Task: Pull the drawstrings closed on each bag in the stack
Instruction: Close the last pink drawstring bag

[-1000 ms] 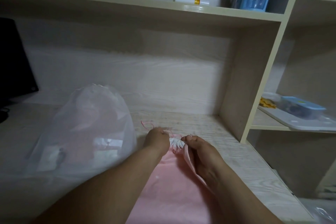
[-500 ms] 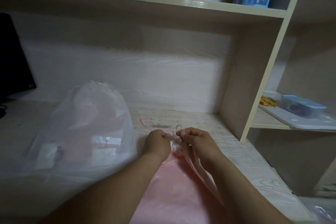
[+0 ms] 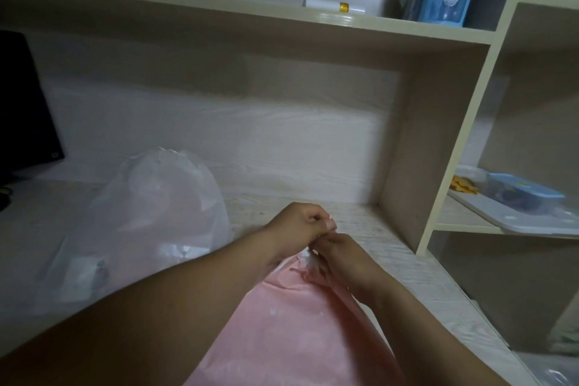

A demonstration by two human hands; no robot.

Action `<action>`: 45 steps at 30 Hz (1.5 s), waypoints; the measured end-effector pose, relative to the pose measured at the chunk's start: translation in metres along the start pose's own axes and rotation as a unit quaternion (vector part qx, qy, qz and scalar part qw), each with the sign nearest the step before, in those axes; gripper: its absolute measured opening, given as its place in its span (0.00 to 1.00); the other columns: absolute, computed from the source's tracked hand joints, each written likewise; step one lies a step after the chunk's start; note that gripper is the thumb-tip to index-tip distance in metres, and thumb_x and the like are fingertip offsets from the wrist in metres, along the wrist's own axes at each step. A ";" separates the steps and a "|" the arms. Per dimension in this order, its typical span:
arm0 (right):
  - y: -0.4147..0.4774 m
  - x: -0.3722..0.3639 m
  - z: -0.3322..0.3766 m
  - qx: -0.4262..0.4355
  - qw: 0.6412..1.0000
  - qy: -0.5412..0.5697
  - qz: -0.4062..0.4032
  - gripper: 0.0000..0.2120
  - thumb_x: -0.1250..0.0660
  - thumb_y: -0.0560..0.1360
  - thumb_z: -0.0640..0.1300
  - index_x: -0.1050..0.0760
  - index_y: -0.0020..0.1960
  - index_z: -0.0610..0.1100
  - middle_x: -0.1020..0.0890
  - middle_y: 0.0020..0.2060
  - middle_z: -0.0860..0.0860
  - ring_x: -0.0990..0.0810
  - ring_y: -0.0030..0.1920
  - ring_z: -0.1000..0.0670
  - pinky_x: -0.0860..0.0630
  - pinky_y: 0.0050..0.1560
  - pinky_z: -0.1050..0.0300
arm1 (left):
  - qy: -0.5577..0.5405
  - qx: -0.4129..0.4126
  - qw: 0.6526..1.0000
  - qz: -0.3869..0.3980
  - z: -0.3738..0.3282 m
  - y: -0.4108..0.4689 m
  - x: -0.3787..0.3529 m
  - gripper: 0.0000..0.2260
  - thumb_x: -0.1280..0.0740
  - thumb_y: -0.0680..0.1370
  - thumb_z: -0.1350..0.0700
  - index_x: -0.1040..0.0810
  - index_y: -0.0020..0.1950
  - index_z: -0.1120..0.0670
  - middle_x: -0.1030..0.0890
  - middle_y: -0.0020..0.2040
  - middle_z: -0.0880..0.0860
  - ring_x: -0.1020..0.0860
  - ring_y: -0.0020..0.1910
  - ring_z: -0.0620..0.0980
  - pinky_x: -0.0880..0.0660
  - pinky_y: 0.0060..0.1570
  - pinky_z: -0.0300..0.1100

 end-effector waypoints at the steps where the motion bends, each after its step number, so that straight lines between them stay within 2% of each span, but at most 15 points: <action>1: -0.002 0.001 -0.001 0.008 1.000 -0.003 -0.006 0.09 0.37 0.78 0.37 0.23 0.46 0.31 0.32 0.30 0.45 0.33 0.28 0.52 0.32 0.28 0.60 | 0.012 -0.001 1.000 0.005 0.000 -0.002 -0.002 0.06 0.29 0.80 0.57 0.15 0.46 0.58 0.15 0.43 0.55 0.20 0.42 0.47 0.25 0.46 0.41; 3: -0.005 0.001 0.000 0.030 0.999 -0.021 -0.023 0.08 0.34 0.76 0.37 0.22 0.46 0.32 0.31 0.32 0.43 0.33 0.31 0.49 0.34 0.28 0.60 | 0.053 -0.014 0.998 0.010 0.002 -0.006 -0.003 0.07 0.30 0.81 0.55 0.15 0.50 0.57 0.15 0.46 0.55 0.21 0.44 0.46 0.25 0.47 0.41; 6: -0.005 0.003 0.000 0.014 0.999 -0.020 -0.031 0.12 0.36 0.79 0.39 0.22 0.37 0.40 0.31 0.32 0.42 0.34 0.30 0.49 0.36 0.29 0.57 | 0.114 0.001 0.993 0.015 0.010 -0.015 -0.002 0.08 0.36 0.84 0.55 0.19 0.58 0.55 0.16 0.52 0.56 0.22 0.48 0.46 0.27 0.49 0.38; 9: 0.001 0.006 -0.005 0.002 0.997 -0.065 -0.032 0.20 0.36 0.78 0.37 0.26 0.28 0.46 0.28 0.27 0.44 0.32 0.31 0.47 0.36 0.34 0.54 | 0.199 0.008 0.980 0.028 0.020 -0.024 0.001 0.10 0.41 0.85 0.54 0.22 0.55 0.55 0.19 0.50 0.52 0.23 0.51 0.50 0.27 0.54 0.44; 11: 0.002 0.006 -0.007 0.002 0.998 -0.055 -0.035 0.16 0.35 0.78 0.36 0.23 0.32 0.42 0.27 0.29 0.43 0.30 0.33 0.47 0.34 0.34 0.55 | 0.248 0.017 0.968 0.026 0.027 -0.029 0.003 0.11 0.43 0.85 0.53 0.22 0.55 0.54 0.18 0.54 0.52 0.22 0.54 0.53 0.26 0.58 0.47; 14: 0.006 0.008 -0.011 0.015 0.998 -0.026 -0.050 0.17 0.35 0.77 0.30 0.19 0.33 0.42 0.20 0.31 0.46 0.24 0.34 0.48 0.27 0.38 0.54 | 0.325 0.022 0.945 0.016 0.035 -0.035 0.007 0.11 0.43 0.83 0.54 0.22 0.55 0.52 0.18 0.54 0.51 0.22 0.54 0.53 0.26 0.53 0.45; 17: 0.010 0.010 -0.014 0.031 0.997 -0.039 -0.067 0.21 0.36 0.75 0.27 0.21 0.29 0.46 0.18 0.29 0.52 0.21 0.34 0.50 0.22 0.45 0.51 | 0.440 -0.048 0.897 0.005 0.033 -0.035 0.012 0.08 0.41 0.82 0.52 0.23 0.48 0.50 0.20 0.51 0.51 0.23 0.53 0.56 0.27 0.52 0.50; 20: 0.009 0.009 -0.014 0.038 0.995 -0.043 -0.080 0.15 0.35 0.75 0.28 0.20 0.33 0.39 0.17 0.29 0.50 0.21 0.32 0.48 0.22 0.40 0.51 | 0.492 -0.066 0.868 0.000 0.016 -0.033 0.014 0.07 0.40 0.82 0.51 0.23 0.51 0.50 0.20 0.52 0.51 0.23 0.53 0.57 0.26 0.52 0.51; 24: 0.013 0.012 -0.013 0.046 0.991 -0.049 -0.113 0.04 0.31 0.75 0.29 0.19 0.44 0.28 0.14 0.31 0.50 0.18 0.33 0.51 0.22 0.34 0.59 | 0.466 0.031 0.884 0.013 -0.009 -0.030 0.011 0.11 0.40 0.81 0.47 0.24 0.49 0.51 0.18 0.50 0.52 0.21 0.51 0.57 0.25 0.49 0.48; 27: 0.014 0.015 -0.013 0.026 0.993 -0.017 -0.113 0.04 0.33 0.74 0.25 0.20 0.46 0.24 0.15 0.30 0.48 0.19 0.31 0.53 0.23 0.33 0.62 | 0.318 0.123 0.938 0.066 -0.013 -0.022 0.006 0.12 0.37 0.77 0.50 0.19 0.47 0.57 0.18 0.43 0.54 0.20 0.43 0.53 0.27 0.41 0.41; 29: 0.013 0.016 -0.013 0.014 0.995 -0.007 -0.098 0.06 0.35 0.75 0.24 0.20 0.46 0.24 0.14 0.33 0.43 0.18 0.32 0.53 0.23 0.35 0.63 | 0.276 0.158 0.944 0.086 -0.013 -0.024 0.005 0.08 0.35 0.79 0.55 0.18 0.47 0.57 0.24 0.35 0.52 0.28 0.30 0.47 0.33 0.30 0.36; 32: 0.010 0.019 -0.011 0.014 0.997 -0.011 -0.074 0.09 0.37 0.75 0.24 0.18 0.46 0.26 0.15 0.36 0.41 0.19 0.33 0.51 0.24 0.34 0.65 | 0.216 0.188 0.955 0.083 -0.005 -0.026 0.010 0.12 0.32 0.76 0.50 0.15 0.45 0.58 0.24 0.34 0.53 0.33 0.26 0.47 0.37 0.27 0.37; 35: 0.009 0.023 -0.011 0.010 0.997 0.004 -0.082 0.08 0.37 0.74 0.22 0.18 0.46 0.25 0.16 0.32 0.42 0.20 0.31 0.52 0.24 0.33 0.64 | 0.208 0.197 0.956 0.066 0.003 -0.024 0.012 0.06 0.28 0.73 0.53 0.16 0.43 0.56 0.23 0.34 0.51 0.31 0.26 0.48 0.35 0.28 0.35; 38: 0.009 0.025 -0.012 0.008 0.996 0.005 -0.087 0.08 0.36 0.74 0.23 0.18 0.46 0.26 0.16 0.31 0.44 0.20 0.30 0.53 0.25 0.32 0.64 | 0.203 0.188 0.960 0.053 0.008 -0.022 0.013 0.11 0.26 0.66 0.52 0.15 0.43 0.58 0.22 0.33 0.49 0.27 0.33 0.49 0.31 0.37 0.40; 45: 0.007 0.024 -0.015 -0.004 0.997 0.039 -0.071 0.07 0.35 0.75 0.25 0.18 0.45 0.29 0.18 0.35 0.40 0.21 0.36 0.47 0.24 0.35 0.60 | 0.158 0.134 0.978 0.026 0.023 -0.022 0.010 0.01 0.25 0.69 0.57 0.14 0.39 0.53 0.15 0.40 0.52 0.22 0.39 0.46 0.25 0.42 0.39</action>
Point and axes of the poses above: each hand's wrist, its own y-axis towards the middle knuckle, its own x-axis out of the back of the hand, z = x × y, the point moved 4 cm from there along y, towards the middle knuckle
